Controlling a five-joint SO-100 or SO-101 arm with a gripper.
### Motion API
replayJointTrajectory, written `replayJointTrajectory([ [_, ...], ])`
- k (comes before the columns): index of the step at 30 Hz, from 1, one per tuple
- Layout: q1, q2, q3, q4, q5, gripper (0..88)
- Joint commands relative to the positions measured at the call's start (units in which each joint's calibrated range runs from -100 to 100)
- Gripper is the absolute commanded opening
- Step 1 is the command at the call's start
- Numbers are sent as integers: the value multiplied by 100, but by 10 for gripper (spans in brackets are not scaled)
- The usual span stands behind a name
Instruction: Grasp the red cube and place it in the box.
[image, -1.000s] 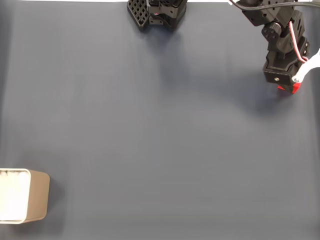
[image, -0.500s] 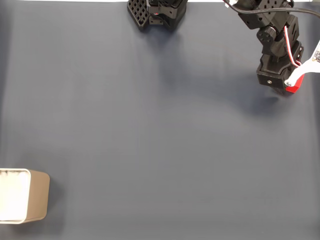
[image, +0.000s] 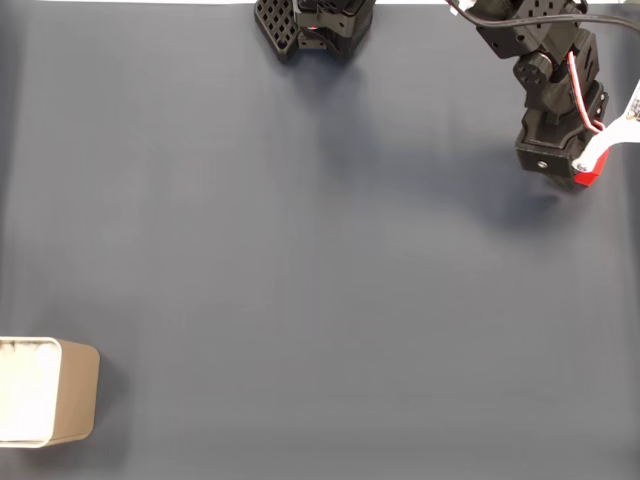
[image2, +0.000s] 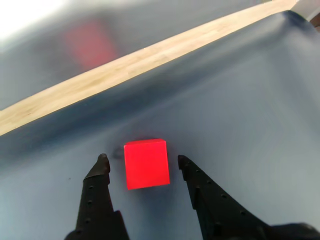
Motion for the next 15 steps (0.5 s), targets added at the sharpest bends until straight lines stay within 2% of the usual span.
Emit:
replayJointTrajectory([
  [1, 64, -169, -33, -160, 142, 325],
  [8, 64, -117, -33, -185, 249, 316],
  [15, 64, -74, -33, -168, 303, 257],
])
